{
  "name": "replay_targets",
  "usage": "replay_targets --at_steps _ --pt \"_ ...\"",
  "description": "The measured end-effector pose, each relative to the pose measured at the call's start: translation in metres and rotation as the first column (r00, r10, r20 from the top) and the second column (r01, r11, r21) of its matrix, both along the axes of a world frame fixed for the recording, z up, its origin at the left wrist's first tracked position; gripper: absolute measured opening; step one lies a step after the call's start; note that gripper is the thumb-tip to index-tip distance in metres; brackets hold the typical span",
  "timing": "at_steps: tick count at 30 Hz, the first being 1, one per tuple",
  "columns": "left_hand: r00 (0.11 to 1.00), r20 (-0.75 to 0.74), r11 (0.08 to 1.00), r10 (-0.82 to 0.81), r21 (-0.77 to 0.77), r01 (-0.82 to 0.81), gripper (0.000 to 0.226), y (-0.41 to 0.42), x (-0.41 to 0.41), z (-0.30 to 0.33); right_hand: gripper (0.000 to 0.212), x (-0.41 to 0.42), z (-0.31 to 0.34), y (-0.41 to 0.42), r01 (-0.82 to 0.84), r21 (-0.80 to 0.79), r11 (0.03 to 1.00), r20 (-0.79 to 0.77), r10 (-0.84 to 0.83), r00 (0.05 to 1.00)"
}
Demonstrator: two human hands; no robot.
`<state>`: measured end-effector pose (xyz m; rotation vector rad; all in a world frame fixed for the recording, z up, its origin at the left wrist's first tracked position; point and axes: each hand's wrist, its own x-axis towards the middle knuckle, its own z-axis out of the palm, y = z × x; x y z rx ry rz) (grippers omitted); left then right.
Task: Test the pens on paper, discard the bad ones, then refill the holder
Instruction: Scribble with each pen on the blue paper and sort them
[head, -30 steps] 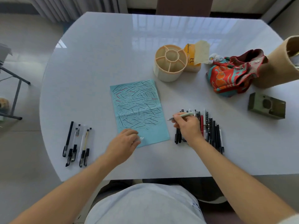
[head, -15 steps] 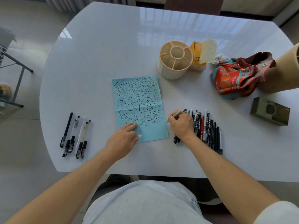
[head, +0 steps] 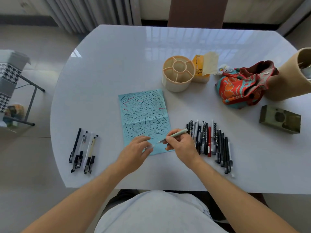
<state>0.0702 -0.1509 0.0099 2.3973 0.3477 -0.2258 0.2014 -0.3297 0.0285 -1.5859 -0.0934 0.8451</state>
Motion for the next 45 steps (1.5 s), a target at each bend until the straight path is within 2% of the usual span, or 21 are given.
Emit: replay_targets --at_steps 5,12,25,29,32,45 --pt "1.0 0.003 0.999 -0.029 0.012 0.029 0.022 -0.007 0.006 0.01 0.002 -0.006 0.0 -0.002 -0.041 -0.004 0.999 -0.01 0.041 0.999" --pt "0.991 -0.112 0.997 -0.073 0.018 0.075 0.023 -0.016 0.012 0.022 0.008 -0.011 -0.002 -0.009 0.004 -0.008 1.0 -0.08 -0.005 0.997" --pt "0.995 -0.083 0.997 -0.063 -0.041 0.06 0.019 -0.022 0.029 0.033 0.007 -0.005 0.008 -0.02 0.145 0.084 0.986 0.003 -0.146 0.989" --pt "0.996 -0.068 0.996 -0.06 -0.074 0.055 0.017 -0.027 0.026 0.035 0.006 -0.011 0.008 -0.021 0.109 0.095 0.989 -0.029 -0.106 0.994" --pt "0.996 -0.063 0.994 -0.062 -0.094 0.056 0.017 -0.029 0.024 0.036 0.006 -0.018 0.005 -0.02 0.109 0.087 0.99 -0.071 -0.103 0.992" --pt "0.991 -0.087 0.99 -0.099 -0.113 0.089 0.019 -0.03 0.017 0.028 0.011 -0.025 -0.004 -0.022 0.09 -0.02 0.996 -0.067 -0.091 0.994"
